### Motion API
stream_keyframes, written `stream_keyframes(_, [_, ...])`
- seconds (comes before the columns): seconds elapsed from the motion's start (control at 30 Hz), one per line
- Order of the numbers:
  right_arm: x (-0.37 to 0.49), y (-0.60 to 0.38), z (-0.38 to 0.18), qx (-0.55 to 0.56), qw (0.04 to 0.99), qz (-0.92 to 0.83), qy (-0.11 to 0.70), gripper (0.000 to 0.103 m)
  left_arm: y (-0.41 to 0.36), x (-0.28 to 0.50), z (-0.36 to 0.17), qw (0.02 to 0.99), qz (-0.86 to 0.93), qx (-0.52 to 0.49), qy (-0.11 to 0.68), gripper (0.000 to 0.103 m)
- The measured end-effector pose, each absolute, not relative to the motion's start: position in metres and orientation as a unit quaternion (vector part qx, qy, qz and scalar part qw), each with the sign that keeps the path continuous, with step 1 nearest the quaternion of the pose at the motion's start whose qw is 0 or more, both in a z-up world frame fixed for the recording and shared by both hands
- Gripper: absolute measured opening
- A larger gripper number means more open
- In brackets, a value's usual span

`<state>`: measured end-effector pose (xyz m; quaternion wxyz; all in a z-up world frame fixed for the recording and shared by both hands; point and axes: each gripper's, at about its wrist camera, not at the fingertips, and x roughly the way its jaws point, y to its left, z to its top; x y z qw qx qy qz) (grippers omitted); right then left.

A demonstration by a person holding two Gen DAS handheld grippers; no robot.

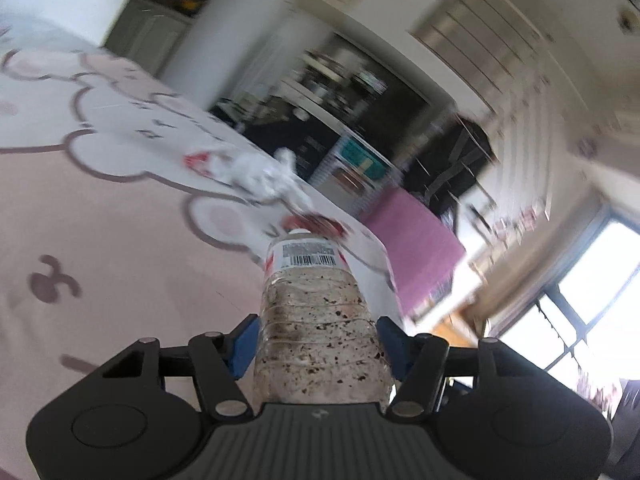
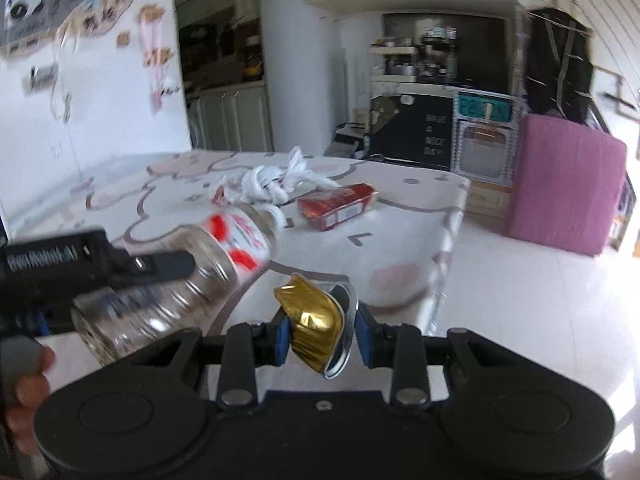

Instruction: Collect trash

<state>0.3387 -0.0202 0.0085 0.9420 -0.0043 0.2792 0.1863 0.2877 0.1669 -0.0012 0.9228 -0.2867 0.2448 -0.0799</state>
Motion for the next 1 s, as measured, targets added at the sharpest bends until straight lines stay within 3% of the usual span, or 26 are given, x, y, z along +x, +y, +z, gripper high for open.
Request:
stream_keyframes(0.33, [0.277,-0.078,-0.011,0.047,0.945,0.146,0.290,0.034,0.093,0.253,-0.008,0.944,-0.092,-0.148,0.278,0.065])
stream_keyframes(0.47, [0.258,-0.091,-0.021,0.063,0.945,0.141,0.288,0.034,0.079,0.240,-0.018,0.941,-0.077,-0.142,0.299,0.070])
stream_keyframes(0.77, [0.239,-0.109,-0.016,0.083,0.950,0.146,0.265,0.034,0.069,0.208,-0.022,0.954,-0.016,-0.203,0.219,0.070])
stream_keyframes(1.0, [0.238,-0.112,-0.019,0.090,0.948,0.150,0.267,0.034,0.067,0.201,-0.019,0.956,0.007,-0.201,0.214,0.076])
